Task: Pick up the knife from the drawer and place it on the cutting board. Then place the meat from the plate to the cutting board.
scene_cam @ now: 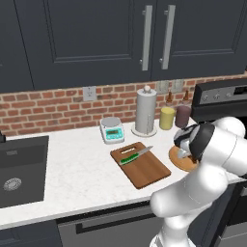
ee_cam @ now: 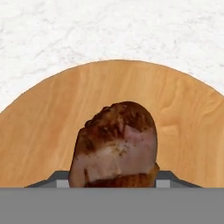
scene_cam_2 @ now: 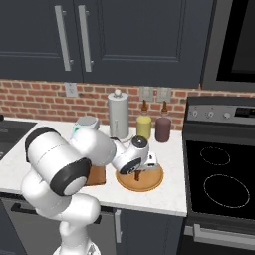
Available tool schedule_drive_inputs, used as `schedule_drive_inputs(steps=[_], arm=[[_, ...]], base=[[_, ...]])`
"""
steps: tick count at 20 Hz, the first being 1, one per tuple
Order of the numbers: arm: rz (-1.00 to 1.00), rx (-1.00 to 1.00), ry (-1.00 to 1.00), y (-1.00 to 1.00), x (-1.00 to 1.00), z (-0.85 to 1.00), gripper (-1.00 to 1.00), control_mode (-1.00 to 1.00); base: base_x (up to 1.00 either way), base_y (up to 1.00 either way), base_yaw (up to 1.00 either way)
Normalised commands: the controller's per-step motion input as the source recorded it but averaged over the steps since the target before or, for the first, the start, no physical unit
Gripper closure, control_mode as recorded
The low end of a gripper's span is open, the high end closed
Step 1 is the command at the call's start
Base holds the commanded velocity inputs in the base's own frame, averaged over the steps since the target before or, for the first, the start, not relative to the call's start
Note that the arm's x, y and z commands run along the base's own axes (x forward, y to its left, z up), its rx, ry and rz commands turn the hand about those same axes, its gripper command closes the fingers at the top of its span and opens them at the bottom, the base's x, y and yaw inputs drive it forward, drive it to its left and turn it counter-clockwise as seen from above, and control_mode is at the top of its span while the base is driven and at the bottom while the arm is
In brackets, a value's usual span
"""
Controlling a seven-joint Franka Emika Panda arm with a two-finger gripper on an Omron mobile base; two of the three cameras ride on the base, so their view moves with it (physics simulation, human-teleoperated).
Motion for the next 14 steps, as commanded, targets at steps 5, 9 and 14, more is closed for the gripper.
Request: schedule_drive_inputs(steps=[5,9,14], arm=[[0.17,0.0,-0.15,0.07,-0.39,0.43,1.0,-1.0],[0.26,0.0,-0.12,0.0,-0.26,0.65,1.0,-1.0],[0.3,0.0,0.0,0.17,-0.02,0.58,1.0,-1.0]], base=[[0.0,0.0,0.0],[0.0,0.0,0.0],[0.0,0.0,0.0]])
